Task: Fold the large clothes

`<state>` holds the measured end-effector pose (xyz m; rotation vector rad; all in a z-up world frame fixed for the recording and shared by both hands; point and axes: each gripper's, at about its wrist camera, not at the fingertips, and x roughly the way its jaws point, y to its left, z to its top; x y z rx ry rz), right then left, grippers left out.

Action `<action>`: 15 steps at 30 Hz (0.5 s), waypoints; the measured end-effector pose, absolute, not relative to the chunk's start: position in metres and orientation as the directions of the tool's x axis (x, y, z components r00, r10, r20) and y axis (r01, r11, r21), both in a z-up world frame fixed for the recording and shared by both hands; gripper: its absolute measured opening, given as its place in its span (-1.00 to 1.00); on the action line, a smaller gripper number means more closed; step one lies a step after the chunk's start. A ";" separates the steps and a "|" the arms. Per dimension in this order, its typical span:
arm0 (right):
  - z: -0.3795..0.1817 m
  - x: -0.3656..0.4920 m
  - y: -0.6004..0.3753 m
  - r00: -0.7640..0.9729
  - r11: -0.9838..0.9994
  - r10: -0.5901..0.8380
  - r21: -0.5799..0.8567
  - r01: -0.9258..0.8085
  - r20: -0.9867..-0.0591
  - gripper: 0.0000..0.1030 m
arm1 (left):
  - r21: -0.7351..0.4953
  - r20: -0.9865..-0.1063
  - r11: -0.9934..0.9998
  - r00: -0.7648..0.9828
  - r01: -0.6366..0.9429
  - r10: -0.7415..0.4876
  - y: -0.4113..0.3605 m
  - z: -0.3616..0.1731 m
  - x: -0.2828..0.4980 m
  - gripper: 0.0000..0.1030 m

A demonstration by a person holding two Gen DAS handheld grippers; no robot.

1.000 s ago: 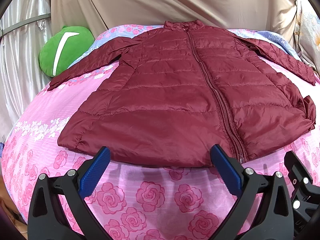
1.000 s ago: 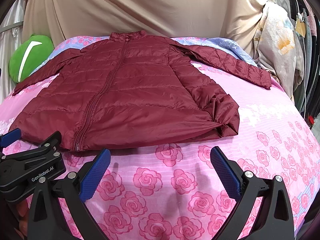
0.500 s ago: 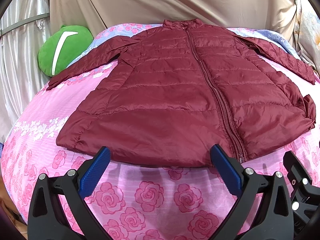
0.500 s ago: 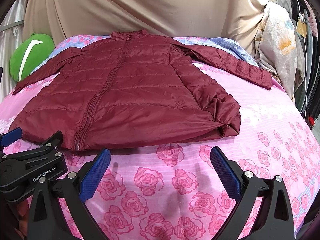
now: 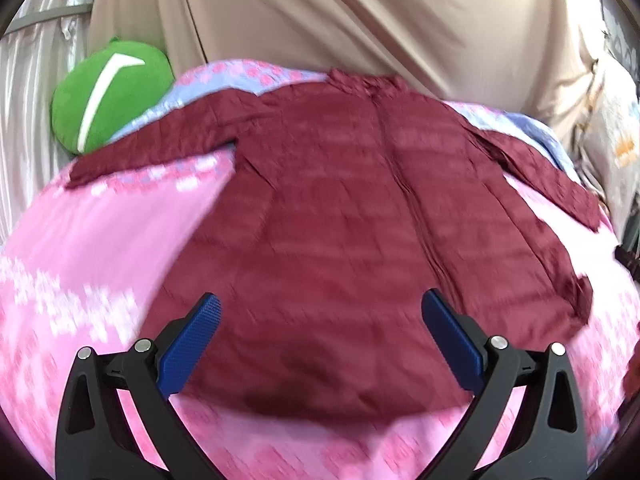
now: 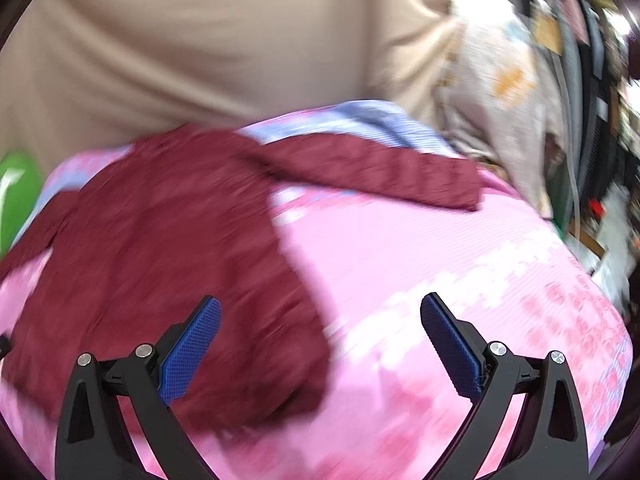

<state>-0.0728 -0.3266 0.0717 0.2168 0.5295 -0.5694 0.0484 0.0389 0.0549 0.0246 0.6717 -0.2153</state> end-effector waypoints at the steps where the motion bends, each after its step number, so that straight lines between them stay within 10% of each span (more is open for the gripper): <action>1: 0.074 -0.066 -0.350 0.698 0.802 -0.473 0.066 0.594 -0.538 0.90 | -0.045 -0.615 0.978 0.766 0.203 -0.187 0.042 0.058 0.056 0.91; 15: 0.014 -0.002 -0.632 0.606 0.440 -0.407 0.435 0.786 -0.683 0.63 | -0.128 -0.623 0.981 0.758 0.143 -0.192 0.062 0.079 0.167 0.90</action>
